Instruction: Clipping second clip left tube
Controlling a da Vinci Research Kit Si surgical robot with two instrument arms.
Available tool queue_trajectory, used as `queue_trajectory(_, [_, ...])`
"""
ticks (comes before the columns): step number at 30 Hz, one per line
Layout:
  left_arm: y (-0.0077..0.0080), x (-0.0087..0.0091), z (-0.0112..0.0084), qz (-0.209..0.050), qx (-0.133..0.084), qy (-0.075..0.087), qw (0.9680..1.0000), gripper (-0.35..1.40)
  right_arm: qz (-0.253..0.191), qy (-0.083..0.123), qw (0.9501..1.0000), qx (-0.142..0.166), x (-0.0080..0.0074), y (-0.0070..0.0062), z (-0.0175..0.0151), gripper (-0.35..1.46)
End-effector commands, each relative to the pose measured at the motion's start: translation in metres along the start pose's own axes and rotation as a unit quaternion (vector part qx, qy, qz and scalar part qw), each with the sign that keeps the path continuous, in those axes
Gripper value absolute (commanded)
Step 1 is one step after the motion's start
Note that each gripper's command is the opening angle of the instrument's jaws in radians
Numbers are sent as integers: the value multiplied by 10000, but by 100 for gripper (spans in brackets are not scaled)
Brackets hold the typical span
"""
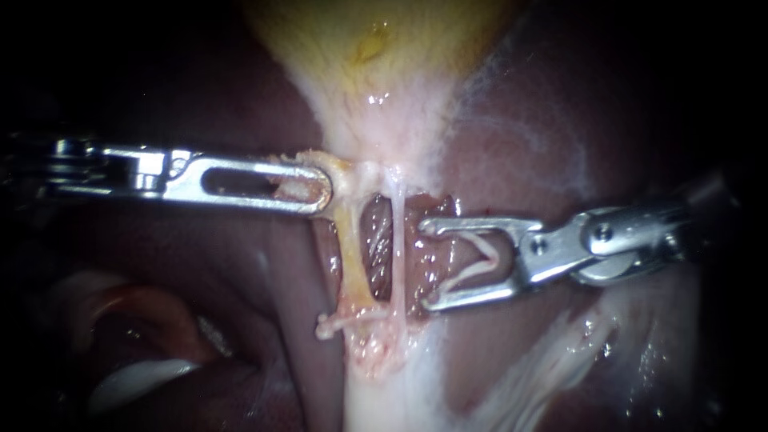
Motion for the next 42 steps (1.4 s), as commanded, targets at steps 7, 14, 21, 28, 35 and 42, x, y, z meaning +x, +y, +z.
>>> queue_trajectory(7, [-2, 1, 0, 28, -6, -4, 10000, -35, 91, -2, 9999, 93, -17, 2, 43, 50])
queue_trajectory(14, [-3, 1, 2, 26, -9, -8, 10000, -35, 262, 19, 9994, 237, -19, 2, 72, 50])
queue_trajectory(21, [-3, 1, 3, 25, -10, -10, 10000, -35, 501, 42, 9978, 426, -18, 0, 88, 49])
queue_trajectory(28, [-3, 1, 4, 25, -11, -11, 10000, -35, 700, 161, 9960, 526, -20, 1, 102, 47])
queue_trajectory(35, [-3, 1, 4, 25, -11, -11, 10000, -35, 1018, 191, 9926, 641, -24, -1, 108, 39])
queue_trajectory(42, [-3, 0, 4, 25, -10, -10, 10000, -35, 1443, 175, 9874, 625, -22, -1, 99, -25])
